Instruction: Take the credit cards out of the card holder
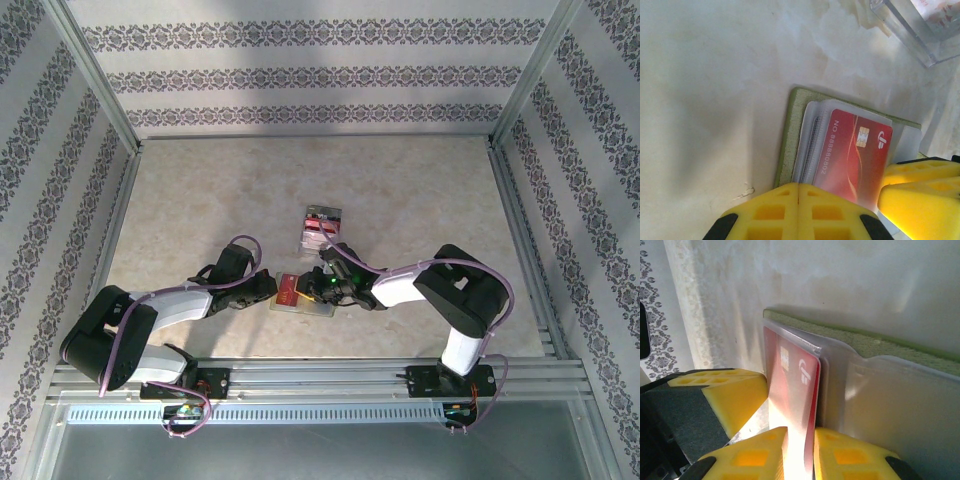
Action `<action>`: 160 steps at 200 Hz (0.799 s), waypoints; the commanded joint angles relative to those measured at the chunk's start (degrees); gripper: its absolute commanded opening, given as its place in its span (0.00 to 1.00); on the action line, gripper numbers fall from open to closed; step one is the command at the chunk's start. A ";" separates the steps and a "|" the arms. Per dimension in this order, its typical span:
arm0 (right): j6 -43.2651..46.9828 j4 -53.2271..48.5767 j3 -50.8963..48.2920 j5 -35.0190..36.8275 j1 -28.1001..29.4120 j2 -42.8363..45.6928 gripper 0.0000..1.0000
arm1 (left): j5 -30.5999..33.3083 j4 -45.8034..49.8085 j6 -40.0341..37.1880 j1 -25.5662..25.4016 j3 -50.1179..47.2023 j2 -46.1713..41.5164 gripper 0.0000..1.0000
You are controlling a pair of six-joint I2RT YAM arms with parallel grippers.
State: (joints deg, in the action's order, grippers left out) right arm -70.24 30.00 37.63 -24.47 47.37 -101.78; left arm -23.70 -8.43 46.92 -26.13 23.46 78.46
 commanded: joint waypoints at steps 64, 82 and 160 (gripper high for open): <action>-1.43 8.42 -0.37 -2.07 0.53 -3.28 0.22 | 1.95 4.07 -0.50 0.62 -1.23 1.53 0.00; -1.64 9.32 0.12 -2.66 0.64 -3.90 0.23 | 2.16 4.29 -0.58 0.58 -1.23 1.44 0.00; -1.60 15.73 -4.98 -3.13 -0.62 0.56 0.18 | 2.88 5.55 -0.44 0.63 -0.79 1.54 0.00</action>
State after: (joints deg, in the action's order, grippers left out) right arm -72.12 40.86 34.28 -25.91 47.35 -103.83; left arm -23.05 -8.43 46.92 -25.76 23.46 78.46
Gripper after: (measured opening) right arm 0.184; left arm 0.056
